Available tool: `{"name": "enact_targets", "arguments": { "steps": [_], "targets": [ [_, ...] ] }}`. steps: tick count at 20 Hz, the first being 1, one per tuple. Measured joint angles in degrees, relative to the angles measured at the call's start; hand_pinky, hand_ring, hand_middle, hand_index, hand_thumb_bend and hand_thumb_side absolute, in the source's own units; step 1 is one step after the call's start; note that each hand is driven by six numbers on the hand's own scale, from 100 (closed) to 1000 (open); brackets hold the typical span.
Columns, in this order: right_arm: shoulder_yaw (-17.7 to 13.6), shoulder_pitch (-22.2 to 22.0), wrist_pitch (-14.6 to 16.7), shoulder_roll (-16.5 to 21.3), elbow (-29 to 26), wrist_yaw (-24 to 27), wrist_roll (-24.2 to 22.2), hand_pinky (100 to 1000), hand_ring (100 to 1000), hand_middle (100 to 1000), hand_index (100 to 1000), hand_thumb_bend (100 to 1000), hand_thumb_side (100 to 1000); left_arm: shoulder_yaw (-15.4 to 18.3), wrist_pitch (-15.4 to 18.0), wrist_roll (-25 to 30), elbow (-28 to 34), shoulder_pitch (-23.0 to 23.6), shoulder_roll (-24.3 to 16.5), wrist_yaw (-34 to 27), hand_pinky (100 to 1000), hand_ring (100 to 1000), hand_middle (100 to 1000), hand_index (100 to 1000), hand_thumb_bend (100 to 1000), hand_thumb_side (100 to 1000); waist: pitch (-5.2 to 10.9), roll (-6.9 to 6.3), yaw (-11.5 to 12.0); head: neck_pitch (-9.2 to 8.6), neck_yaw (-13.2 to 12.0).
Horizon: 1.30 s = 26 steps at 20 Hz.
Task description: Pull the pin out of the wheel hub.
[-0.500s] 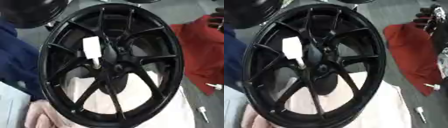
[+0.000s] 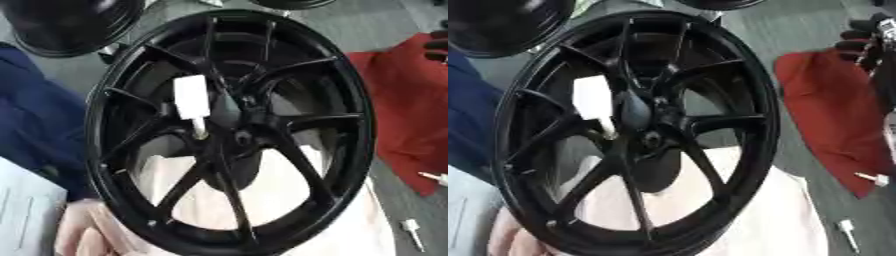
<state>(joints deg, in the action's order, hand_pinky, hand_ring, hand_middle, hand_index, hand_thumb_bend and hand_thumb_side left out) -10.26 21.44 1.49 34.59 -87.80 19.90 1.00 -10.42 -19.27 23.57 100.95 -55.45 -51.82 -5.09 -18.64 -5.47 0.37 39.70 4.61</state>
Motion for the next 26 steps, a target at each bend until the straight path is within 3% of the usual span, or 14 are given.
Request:
{"name": "enact_targets", "arguments": {
  "steps": [6,16,26],
  "targets": [
    [-0.03,-0.39,0.01,0.05,0.03,0.00,0.01,774,721,676,761,100,862,-2.82,-0.25,3.87,-0.02,-1.75,0.26,1.71,732,722,640,771,574,470,0.00,0.00,0.09,0.00,0.32],
    [0.02,-0.84,-0.10,0.52,0.07,-0.03,-0.12,774,721,677,761,100,863,-13.06,0.69,20.40,-2.97,-8.50,1.11,13.67,777,751,685,802,571,450,0.06,-0.56,1.16,0.02,2.16],
    [0.05,-0.84,-0.25,0.99,0.13,-0.08,-0.28,774,721,677,761,100,864,-17.24,-0.54,24.59,-5.32,-12.03,4.52,15.67,789,771,710,831,635,447,0.32,-0.78,1.53,-0.03,2.54]
  ]
}}
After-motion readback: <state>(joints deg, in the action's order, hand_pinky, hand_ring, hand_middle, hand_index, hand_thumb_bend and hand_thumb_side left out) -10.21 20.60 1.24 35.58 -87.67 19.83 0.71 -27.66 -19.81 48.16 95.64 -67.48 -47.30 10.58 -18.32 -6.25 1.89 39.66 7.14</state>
